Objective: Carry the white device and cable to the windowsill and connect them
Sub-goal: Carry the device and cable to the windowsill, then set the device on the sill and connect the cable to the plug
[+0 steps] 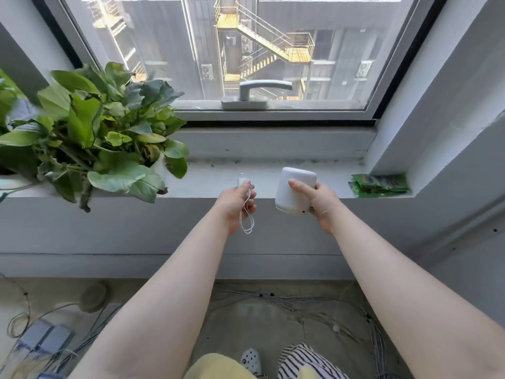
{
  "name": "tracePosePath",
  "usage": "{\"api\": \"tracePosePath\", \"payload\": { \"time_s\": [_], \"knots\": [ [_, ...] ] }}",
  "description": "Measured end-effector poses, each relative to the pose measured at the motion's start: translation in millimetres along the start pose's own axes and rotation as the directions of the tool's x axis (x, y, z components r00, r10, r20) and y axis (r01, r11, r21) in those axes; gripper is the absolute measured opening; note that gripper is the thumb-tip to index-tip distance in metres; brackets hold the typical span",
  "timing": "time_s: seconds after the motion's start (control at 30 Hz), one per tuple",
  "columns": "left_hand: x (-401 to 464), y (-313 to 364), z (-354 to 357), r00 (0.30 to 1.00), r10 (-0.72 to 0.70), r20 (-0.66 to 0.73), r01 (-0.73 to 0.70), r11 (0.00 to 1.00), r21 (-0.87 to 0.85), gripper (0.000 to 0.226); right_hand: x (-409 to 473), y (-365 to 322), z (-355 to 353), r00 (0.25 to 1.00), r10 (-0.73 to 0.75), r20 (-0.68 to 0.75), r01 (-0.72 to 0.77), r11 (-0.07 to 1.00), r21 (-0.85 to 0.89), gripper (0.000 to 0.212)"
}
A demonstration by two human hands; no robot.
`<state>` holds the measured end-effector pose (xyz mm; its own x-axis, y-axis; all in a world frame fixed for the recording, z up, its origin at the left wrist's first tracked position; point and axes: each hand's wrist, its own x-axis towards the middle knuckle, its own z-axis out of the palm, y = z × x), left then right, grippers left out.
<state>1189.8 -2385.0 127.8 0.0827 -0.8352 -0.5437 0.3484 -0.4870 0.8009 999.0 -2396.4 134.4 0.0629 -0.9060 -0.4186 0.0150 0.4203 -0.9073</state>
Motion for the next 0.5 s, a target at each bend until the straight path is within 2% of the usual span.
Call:
{"api": "tracePosePath", "payload": {
  "time_s": [0.2,0.5],
  "knots": [
    [32,16,-9,0.999,0.017,-0.037,-0.019,0.999,-0.040,0.020,42,-6,17,0.988,-0.151,-0.032,0.149,0.987,-0.063,0.063],
    [67,37,-15,0.994,0.044,-0.096,-0.053,0.994,-0.091,0.019,96,-8,23,0.965,-0.255,0.053,0.260,0.959,-0.113,0.067]
  ]
}}
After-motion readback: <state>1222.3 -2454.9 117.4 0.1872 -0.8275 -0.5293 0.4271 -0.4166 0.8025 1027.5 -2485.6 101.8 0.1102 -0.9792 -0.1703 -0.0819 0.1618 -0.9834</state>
